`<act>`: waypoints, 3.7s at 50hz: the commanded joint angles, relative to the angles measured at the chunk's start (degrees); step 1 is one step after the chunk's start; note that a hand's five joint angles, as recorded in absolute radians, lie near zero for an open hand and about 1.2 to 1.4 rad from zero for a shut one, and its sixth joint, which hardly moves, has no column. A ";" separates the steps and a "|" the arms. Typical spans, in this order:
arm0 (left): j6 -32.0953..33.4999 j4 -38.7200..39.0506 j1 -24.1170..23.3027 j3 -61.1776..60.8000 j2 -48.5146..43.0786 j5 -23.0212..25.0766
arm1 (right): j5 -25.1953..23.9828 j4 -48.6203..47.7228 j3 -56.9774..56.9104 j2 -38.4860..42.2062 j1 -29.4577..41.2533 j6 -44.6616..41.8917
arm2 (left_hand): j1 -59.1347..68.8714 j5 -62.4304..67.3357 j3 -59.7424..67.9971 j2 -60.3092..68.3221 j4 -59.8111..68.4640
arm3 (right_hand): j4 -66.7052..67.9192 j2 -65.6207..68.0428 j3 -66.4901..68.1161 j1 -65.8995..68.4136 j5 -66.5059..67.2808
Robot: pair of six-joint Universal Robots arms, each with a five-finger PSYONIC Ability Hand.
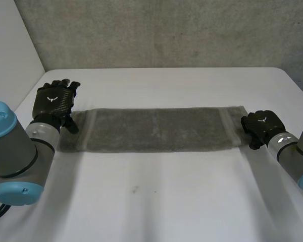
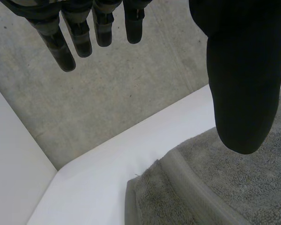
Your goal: Fold the towel.
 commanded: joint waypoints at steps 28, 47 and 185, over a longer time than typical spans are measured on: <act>0.01 -0.01 0.05 -0.18 0.15 -0.17 | 8.99 -12.26 -4.15 -9.01 13.92 -5.56 | 0.04 -1.77 0.35 0.55 0.41 | 35.88 35.43 35.81 41.97 37.65; 0.01 0.43 -0.12 -0.35 0.06 -0.35 | -6.32 -16.83 -7.05 6.99 39.76 -17.33 | 0.04 -1.77 0.35 0.55 0.41 | -7.97 -8.43 -8.05 -1.88 -6.20; -16.59 -13.18 -16.73 13.00 -13.90 -2.46 | 0.90 13.66 -17.16 2.24 27.02 31.18 | 2.78 0.97 3.08 3.29 3.15 | -34.12 -34.57 -34.19 -28.03 -32.35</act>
